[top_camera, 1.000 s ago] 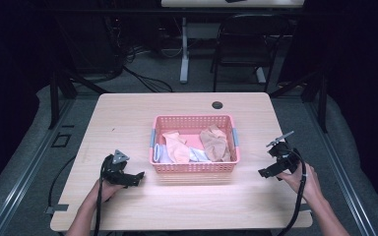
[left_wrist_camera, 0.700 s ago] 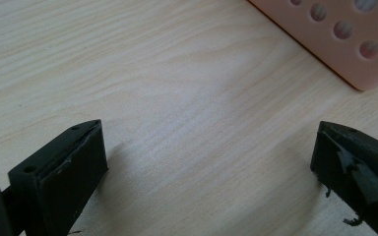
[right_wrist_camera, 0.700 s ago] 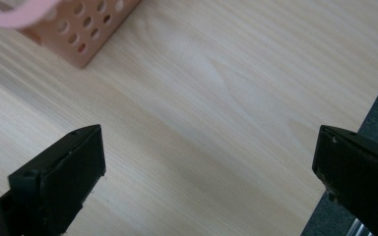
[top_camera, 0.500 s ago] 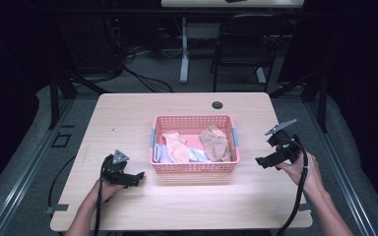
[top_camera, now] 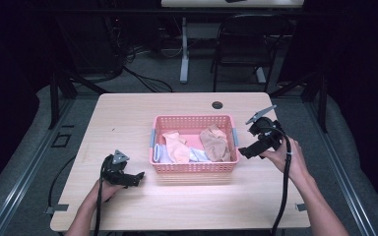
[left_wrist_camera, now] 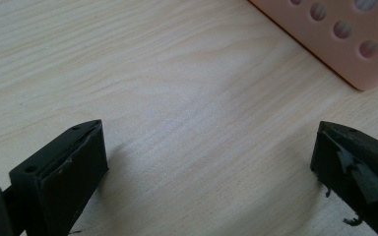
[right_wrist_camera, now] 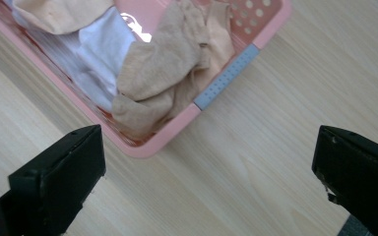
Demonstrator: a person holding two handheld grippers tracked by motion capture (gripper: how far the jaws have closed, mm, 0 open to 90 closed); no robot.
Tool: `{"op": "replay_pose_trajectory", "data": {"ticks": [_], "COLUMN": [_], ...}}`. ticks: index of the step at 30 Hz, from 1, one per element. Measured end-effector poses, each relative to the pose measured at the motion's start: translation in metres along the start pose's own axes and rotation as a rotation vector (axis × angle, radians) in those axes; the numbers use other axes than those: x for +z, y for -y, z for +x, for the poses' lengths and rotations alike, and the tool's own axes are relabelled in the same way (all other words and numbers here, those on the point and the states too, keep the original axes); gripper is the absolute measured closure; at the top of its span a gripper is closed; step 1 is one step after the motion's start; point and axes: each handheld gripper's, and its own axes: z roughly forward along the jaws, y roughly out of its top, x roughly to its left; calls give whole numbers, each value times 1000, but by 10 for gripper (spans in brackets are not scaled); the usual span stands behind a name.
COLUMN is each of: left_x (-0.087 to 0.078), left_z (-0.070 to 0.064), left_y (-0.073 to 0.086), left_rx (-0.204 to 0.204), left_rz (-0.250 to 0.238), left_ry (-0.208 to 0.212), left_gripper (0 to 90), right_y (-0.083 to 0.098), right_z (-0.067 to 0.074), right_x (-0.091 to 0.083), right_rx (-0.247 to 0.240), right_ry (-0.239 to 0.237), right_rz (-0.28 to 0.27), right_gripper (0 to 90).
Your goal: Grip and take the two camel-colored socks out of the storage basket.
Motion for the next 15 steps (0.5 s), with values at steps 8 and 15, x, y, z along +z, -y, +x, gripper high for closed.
{"op": "replay_pose_trajectory", "data": {"ticks": [8,15], "left_x": [0,0], "left_z": [0,0], "left_y": [0,0], "left_rx": [-1,-1], "left_rz": [-5,-4], "left_ry": [-3,-3], "left_gripper": [3,3], "right_y": [-29,-56], "right_z": [12,22], "right_x": [15,43], "right_rx": [-76,-113], "right_ry": [-14,-47], "right_rz": [29,72], "right_gripper": [0,48]}}
